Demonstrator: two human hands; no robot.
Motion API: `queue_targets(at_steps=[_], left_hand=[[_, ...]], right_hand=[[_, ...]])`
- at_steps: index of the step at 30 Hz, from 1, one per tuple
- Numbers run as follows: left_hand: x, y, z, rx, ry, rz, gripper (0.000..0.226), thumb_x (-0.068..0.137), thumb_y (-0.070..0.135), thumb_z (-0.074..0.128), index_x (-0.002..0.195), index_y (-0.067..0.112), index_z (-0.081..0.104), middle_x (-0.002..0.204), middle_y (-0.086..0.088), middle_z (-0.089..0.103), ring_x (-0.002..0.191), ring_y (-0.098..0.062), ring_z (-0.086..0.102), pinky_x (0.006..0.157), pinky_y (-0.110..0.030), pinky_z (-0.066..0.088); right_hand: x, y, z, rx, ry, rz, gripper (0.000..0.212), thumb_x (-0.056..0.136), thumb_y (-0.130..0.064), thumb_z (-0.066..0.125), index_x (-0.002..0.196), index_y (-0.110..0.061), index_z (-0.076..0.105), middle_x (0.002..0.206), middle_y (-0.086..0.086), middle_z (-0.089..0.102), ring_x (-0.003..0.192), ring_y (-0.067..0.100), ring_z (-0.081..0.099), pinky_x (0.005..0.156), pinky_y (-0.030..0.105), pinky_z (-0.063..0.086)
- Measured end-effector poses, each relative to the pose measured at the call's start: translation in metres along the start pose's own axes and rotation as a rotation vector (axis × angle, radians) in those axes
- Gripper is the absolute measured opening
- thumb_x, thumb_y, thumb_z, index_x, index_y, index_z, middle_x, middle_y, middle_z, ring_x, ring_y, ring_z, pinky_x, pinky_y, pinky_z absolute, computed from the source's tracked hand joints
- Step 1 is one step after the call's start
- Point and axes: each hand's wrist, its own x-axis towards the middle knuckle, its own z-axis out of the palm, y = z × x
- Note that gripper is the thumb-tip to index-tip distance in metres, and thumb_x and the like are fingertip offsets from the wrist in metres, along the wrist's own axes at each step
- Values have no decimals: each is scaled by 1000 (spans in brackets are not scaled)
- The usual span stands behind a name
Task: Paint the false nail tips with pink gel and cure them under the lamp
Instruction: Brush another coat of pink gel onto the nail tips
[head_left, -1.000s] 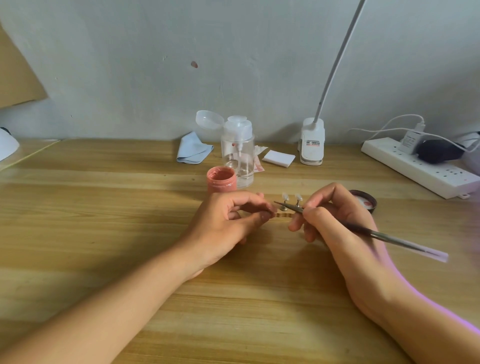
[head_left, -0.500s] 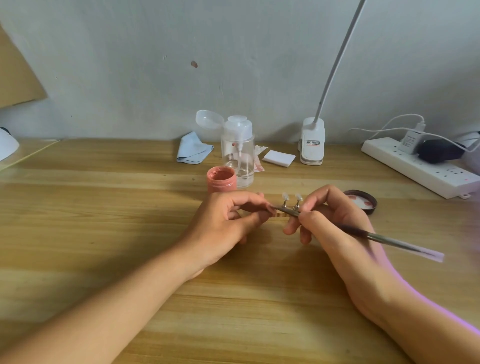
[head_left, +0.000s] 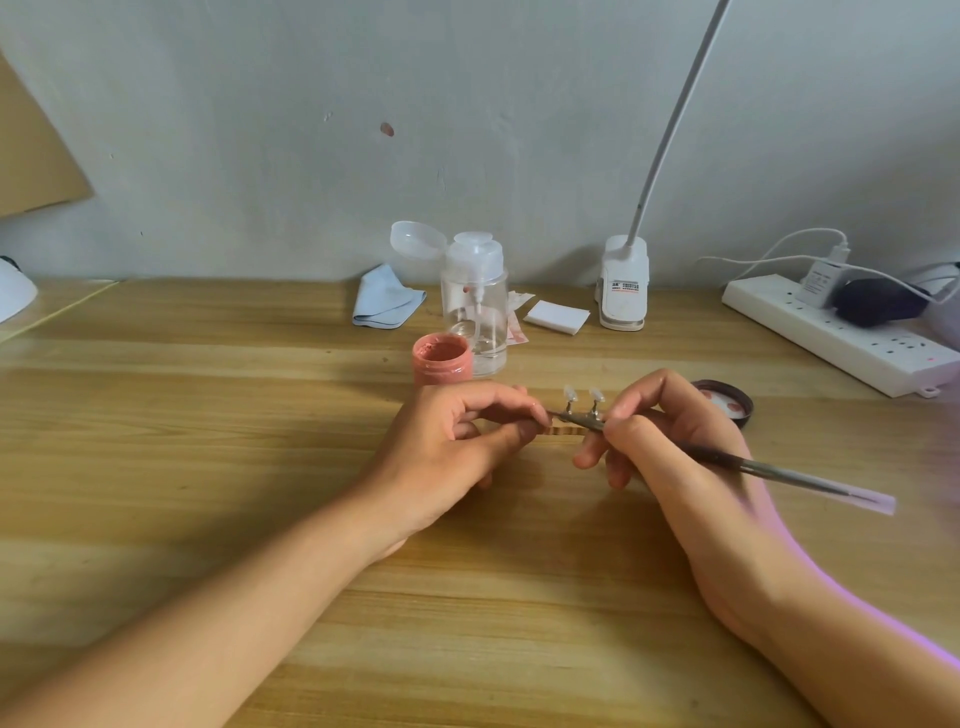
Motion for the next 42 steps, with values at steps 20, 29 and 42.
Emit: queue_targets(at_steps=[20, 29, 42], left_hand=[[0, 0, 1, -16, 24, -13, 20, 89, 9, 71, 82, 27, 77, 103, 16, 74, 76, -10, 61, 46, -15, 41], [1, 0, 0, -10, 22, 0, 12, 90, 8, 69, 90, 18, 76, 100, 13, 75, 72, -1, 61, 48, -14, 41], [1, -2, 0, -15, 37, -19, 15, 89, 9, 70, 96, 21, 76, 100, 10, 75, 72, -13, 57, 48, -15, 42]], right_hand=[[-1, -2, 1, 5, -2, -8, 16, 93, 4, 52, 83, -8, 51, 71, 12, 73, 58, 7, 58, 58, 19, 47], [-3, -1, 0, 22, 8, 25, 16, 95, 0, 52, 83, -11, 52, 71, 13, 71, 63, 12, 54, 62, 20, 47], [-2, -4, 2, 12, -8, 11, 15, 94, 1, 53, 82, -8, 52, 71, 12, 73, 62, 9, 59, 64, 21, 49]])
